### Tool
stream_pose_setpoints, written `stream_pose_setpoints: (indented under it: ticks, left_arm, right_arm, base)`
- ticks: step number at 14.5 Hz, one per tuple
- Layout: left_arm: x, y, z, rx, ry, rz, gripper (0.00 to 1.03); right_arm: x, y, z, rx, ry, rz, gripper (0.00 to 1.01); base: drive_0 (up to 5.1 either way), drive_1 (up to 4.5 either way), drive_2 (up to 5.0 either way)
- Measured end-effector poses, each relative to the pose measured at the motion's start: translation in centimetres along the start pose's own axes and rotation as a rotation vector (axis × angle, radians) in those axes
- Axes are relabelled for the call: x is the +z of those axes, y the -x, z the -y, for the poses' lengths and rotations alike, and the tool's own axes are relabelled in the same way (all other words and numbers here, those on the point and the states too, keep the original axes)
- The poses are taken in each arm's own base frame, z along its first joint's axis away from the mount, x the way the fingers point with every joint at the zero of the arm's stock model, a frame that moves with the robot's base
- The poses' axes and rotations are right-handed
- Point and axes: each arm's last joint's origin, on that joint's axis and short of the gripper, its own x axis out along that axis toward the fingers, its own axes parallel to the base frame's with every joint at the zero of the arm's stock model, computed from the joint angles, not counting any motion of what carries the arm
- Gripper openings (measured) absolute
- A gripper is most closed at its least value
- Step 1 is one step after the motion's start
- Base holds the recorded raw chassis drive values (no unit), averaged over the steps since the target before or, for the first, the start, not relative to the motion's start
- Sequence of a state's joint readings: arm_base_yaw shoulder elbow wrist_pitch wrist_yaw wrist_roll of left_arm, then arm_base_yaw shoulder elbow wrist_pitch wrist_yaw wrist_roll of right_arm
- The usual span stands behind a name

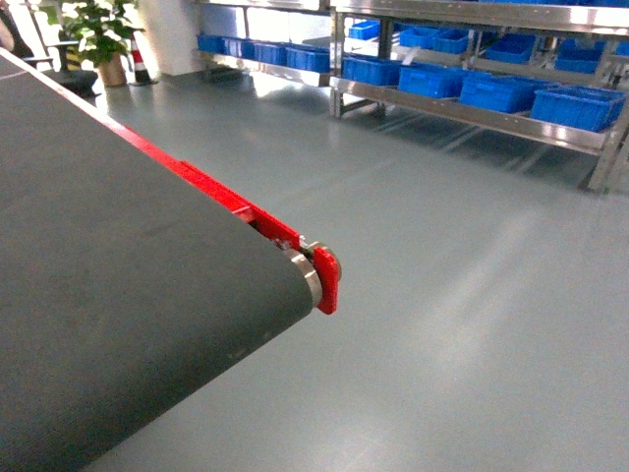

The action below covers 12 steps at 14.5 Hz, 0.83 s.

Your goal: Pick blue part to blue bin on bottom shelf

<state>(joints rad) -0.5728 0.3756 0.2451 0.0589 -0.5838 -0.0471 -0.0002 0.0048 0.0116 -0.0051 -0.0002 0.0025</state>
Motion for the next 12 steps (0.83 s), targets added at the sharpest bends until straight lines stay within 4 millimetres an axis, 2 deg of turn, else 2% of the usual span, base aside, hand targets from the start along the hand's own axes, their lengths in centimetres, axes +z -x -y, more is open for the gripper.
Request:
stream_pose_setpoints:
  ticks: [12]
  left_arm:
    - [0.0,0.0,0.0,0.0,0.001,0.0,0.44]
  right_arm:
    - [0.0,0.0,0.0,0.0,0.0,0.0,0.98]
  base:
    - [-1.6,-1.64,-1.6]
